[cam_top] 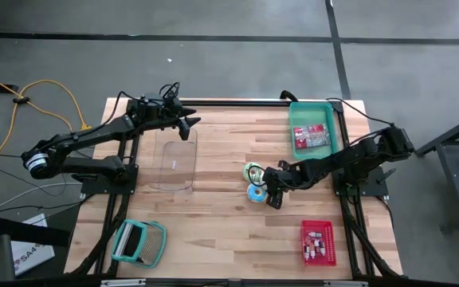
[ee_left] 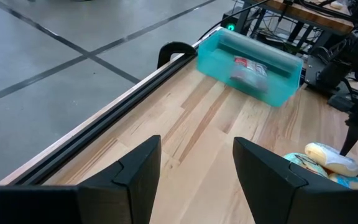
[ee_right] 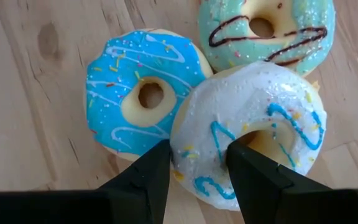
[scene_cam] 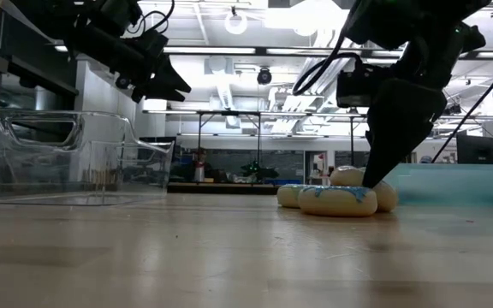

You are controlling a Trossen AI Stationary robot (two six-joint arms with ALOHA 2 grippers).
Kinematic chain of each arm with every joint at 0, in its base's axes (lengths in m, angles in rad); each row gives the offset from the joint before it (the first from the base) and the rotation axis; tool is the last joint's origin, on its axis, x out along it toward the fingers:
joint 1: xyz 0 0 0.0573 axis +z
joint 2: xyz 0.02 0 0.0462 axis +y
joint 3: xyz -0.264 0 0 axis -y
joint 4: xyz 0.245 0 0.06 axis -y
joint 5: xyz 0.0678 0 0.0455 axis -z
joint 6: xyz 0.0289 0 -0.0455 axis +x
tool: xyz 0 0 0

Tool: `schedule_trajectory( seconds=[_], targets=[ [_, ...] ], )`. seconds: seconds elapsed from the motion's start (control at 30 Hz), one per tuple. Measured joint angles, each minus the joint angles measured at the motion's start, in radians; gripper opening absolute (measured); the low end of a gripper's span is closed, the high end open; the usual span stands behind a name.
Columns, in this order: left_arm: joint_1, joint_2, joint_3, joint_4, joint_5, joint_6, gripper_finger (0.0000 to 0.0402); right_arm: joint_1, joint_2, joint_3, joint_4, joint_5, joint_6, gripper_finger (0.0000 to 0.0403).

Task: Pick & Place Food Item
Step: Put the white doughnut into the transparent bin

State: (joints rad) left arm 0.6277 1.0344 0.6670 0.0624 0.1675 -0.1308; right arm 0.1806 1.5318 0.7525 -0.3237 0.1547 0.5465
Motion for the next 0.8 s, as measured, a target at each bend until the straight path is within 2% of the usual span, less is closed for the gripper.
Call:
schedule_trajectory(
  seconds=[0.23, 0.57, 0.8],
  targets=[
    [0.0, 0.0, 0.0, 0.0, 0.0, 0.0, 0.0195, 0.0, 0.0, 0.0, -0.001, 0.0, 0.0, 0.0144],
    [0.0, 0.0, 0.0, 0.0, 0.0, 0.001, 0.0195, 0.0, 0.0, 0.0, -0.005, 0.0, -0.001, 0.0087],
    [0.0, 0.0, 0.0, 0.0, 0.0, 0.003, 0.0195, 0.0, -0.023, 0.0, -0.021, 0.0, -0.002, 0.0076]
  ],
)
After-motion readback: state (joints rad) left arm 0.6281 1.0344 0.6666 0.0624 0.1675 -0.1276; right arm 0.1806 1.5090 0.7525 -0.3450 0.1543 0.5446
